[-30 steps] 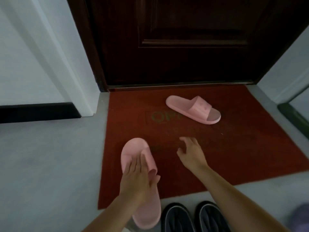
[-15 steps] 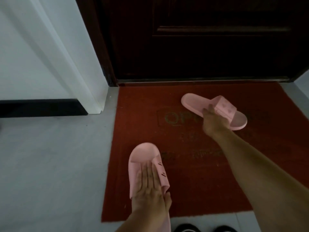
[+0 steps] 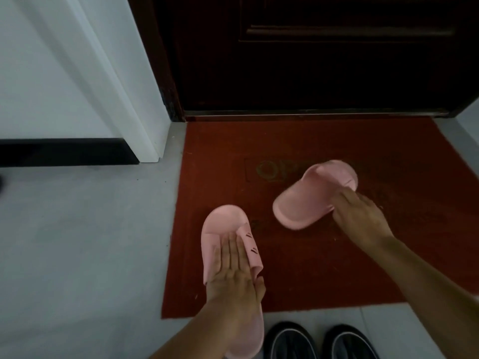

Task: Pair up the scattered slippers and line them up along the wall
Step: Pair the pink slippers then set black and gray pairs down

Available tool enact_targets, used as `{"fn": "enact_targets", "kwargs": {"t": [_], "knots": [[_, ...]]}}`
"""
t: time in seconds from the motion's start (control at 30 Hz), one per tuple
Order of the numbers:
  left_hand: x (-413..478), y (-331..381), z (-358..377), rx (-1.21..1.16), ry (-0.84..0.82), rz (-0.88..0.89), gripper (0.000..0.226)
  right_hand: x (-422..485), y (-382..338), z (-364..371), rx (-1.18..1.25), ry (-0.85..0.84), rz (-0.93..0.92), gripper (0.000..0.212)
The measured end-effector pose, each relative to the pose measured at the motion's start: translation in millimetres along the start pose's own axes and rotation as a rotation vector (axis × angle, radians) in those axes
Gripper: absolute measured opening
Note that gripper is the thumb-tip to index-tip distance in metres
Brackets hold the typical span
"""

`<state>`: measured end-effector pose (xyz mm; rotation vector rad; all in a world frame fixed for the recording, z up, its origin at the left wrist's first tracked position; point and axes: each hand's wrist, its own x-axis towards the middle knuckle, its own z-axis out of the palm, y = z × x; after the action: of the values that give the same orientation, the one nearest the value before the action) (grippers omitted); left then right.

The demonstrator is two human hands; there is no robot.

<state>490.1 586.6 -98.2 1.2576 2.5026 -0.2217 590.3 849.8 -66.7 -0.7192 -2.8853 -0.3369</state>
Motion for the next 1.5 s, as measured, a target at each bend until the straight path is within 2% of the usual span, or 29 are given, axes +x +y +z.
{"fn": "enact_targets", "kwargs": {"t": [0.1,0.17,0.23,0.3,0.37,0.43,0.47,0.53,0.6,0.63,0.7,0.8,0.87,0.97,1.07,1.13,1.23,1.3,1.43,1.5], "knots": [[0.5,0.0,-3.7,0.037,-0.038,0.004,0.078,-41.2,-5.7,-7.5,0.014,0.085,-0.158,0.029],[1.1,0.0,-5.3,0.055,-0.069,-0.002,0.078,-60.7,-18.4,-14.1,0.067,0.036,-0.175,0.043],[0.5,0.1,-7.6,0.077,-0.084,-0.010,0.079,-72.2,-35.6,-20.8,0.144,-0.043,-0.079,0.060],[-0.4,-0.3,-10.0,0.106,-0.094,-0.008,0.079,-76.2,-55.0,-27.1,0.182,-0.126,0.072,0.062],[-1.9,-2.4,-11.4,0.120,-0.088,0.017,0.077,-77.5,-72.4,-33.0,0.261,-0.187,0.216,0.040],[-4.8,-7.7,-12.4,0.098,-0.040,0.050,0.075,-79.7,-85.8,-38.7,0.340,-0.143,0.320,0.012],[-6.5,-10.9,-13.1,0.064,-0.008,0.055,0.075,-80.3,-90.1,-41.3,0.343,-0.097,0.352,0.006],[-6.9,-18.3,-17.6,-0.025,0.034,0.062,0.074,-79.2,-97.4,-41.5,0.384,-0.075,0.357,0.013],[-2.9,-28.0,-27.0,-0.098,0.056,0.087,0.072,-70.5,-108.6,-37.7,0.587,-0.194,0.361,0.021],[0.6,-33.8,-33.0,-0.115,0.075,0.097,0.073,-62.3,-113.1,-34.5,0.700,-0.274,0.403,0.030],[8.6,-46.2,-44.1,-0.110,0.085,0.095,0.078,-44.0,-119.2,-24.6,0.852,-0.312,0.550,0.042],[15.5,-60.0,-52.2,-0.164,-0.012,0.024,0.089,-21.1,-117.5,-17.2,0.790,-0.272,0.677,0.039],[19.3,-62.3,-55.7,-0.250,-0.052,-0.013,0.090,-15.8,-114.1,-19.7,0.783,-0.249,0.677,0.027],[28.2,-63.5,-64.9,-0.356,-0.023,-0.054,0.086,-18.9,-123.2,-25.5,0.801,-0.195,0.639,0.033],[33.0,-67.6,-67.3,-0.365,0.013,-0.068,0.089,-30.3,-148.7,-30.9,0.746,-0.272,0.433,0.015],[31.9,-70.2,-63.9,-0.357,-0.032,-0.052,0.095,-36.6,-165.7,-31.8,0.741,-0.311,0.293,0.010],[25.2,-73.2,-65.3,-0.371,-0.063,-0.022,0.098,-36.6,-176.7,-28.8,0.888,-0.272,0.388,0.018],[20.3,-74.1,-74.2,-0.398,-0.010,0.007,0.095,-32.0,-175.7,-32.9,0.937,-0.229,0.453,0.010],[10.0,-74.6,-98.9,-0.511,0.405,0.039,0.068,-25.7,-151.7,-52.6,0.862,-0.072,0.458,0.013],[7.0,-68.5,-108.7,-0.571,0.489,0.033,0.059,-22.6,-122.1,-62.8,0.876,-0.011,0.562,0.019]]}}
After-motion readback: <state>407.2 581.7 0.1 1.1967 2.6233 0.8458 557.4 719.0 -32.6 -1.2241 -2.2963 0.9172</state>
